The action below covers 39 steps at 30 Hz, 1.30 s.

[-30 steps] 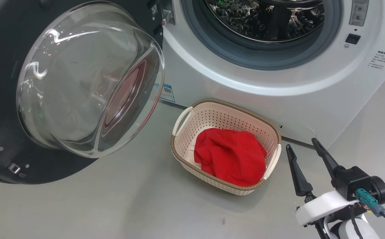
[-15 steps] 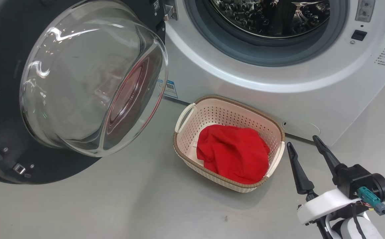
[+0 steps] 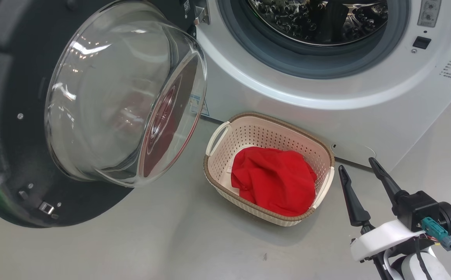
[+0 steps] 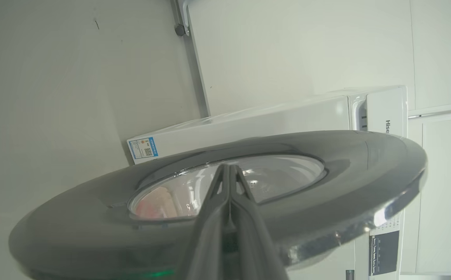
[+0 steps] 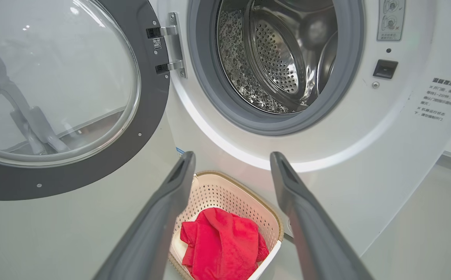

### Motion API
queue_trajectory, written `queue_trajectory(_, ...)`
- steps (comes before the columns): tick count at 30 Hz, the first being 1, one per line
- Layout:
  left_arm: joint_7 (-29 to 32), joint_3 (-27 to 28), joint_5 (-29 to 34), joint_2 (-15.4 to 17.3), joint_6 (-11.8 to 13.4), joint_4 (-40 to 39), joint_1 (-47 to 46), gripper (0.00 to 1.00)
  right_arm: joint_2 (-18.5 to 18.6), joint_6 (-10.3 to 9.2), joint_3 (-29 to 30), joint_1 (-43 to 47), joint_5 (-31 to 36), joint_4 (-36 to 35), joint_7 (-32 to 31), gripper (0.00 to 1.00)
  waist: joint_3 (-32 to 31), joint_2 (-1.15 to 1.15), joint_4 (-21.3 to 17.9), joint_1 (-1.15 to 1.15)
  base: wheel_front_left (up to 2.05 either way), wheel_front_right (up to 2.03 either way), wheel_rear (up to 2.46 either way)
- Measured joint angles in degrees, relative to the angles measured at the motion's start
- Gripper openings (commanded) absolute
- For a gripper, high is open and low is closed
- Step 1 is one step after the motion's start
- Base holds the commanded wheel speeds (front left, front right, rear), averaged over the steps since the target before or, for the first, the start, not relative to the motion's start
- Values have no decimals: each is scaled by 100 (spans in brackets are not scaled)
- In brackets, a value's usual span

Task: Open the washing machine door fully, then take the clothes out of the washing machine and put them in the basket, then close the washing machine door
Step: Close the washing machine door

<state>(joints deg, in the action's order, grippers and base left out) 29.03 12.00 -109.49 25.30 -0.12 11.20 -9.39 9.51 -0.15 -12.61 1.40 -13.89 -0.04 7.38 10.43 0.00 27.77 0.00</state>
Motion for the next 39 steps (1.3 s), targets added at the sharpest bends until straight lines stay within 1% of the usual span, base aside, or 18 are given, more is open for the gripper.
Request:
queue_trajectory(2,111,-63,-26,-29,-33,-47,4,0,2,0,18,0,0,0,0,100,-2,0,2,0,0,0,0)
queue_trajectory(10,542,-241,-198,-126,-326,-234,147,0,11,-1,32,0,0,-19,0,100,-12,0,-7,0,0,0,0)
queue_trajectory(12,609,-285,-254,-134,-328,-261,177,0,11,-2,35,1,0,-23,0,100,-14,0,-10,0,0,0,0)
queue_trajectory(16,824,-419,-274,-192,-421,-396,300,0,11,-12,58,1,0,-30,0,100,-19,0,-22,0,0,0,0)
queue_trajectory(18,921,-468,-290,-202,-447,-489,364,0,9,-54,62,2,-1,-49,0,100,-14,0,-33,0,0,0,0)
queue_trajectory(25,1247,-672,-314,-288,-533,-842,488,0,4,-57,65,-3,-2,-123,0,100,24,0,-67,0,0,0,0)
queue_trajectory(31,1392,-716,-333,-319,-576,-1110,611,0,-10,-57,56,-28,-3,-126,20,100,63,0,-192,0,0,0,0)
queue_trajectory(39,1581,-828,-394,-465,-624,-1646,777,0,-98,-78,51,-124,-5,-149,135,100,80,0,-456,0,0,0,0)
